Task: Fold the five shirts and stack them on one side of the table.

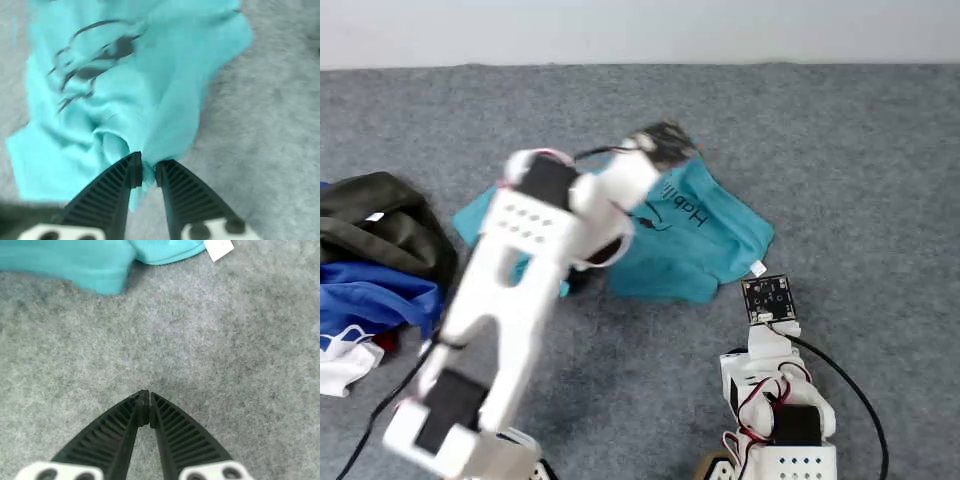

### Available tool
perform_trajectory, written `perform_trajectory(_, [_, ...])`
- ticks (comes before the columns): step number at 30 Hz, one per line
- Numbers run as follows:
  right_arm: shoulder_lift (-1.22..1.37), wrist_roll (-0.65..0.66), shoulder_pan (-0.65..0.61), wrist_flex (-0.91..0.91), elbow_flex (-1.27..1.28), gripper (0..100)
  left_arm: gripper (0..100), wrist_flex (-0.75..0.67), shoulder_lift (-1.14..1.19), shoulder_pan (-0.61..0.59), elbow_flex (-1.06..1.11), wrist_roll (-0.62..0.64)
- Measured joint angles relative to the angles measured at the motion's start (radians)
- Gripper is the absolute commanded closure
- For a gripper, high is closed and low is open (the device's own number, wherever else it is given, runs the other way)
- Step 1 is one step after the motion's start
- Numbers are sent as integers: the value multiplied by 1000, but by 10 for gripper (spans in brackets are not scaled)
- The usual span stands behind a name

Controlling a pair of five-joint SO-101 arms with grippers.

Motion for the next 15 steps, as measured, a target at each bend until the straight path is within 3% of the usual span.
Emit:
perform_trajectory(7, [0,0,0,0,0,990,987,2,-170,-196,229,-138])
perform_trajectory(15, [0,0,0,0,0,990,987,-54,-196,-387,342,-244])
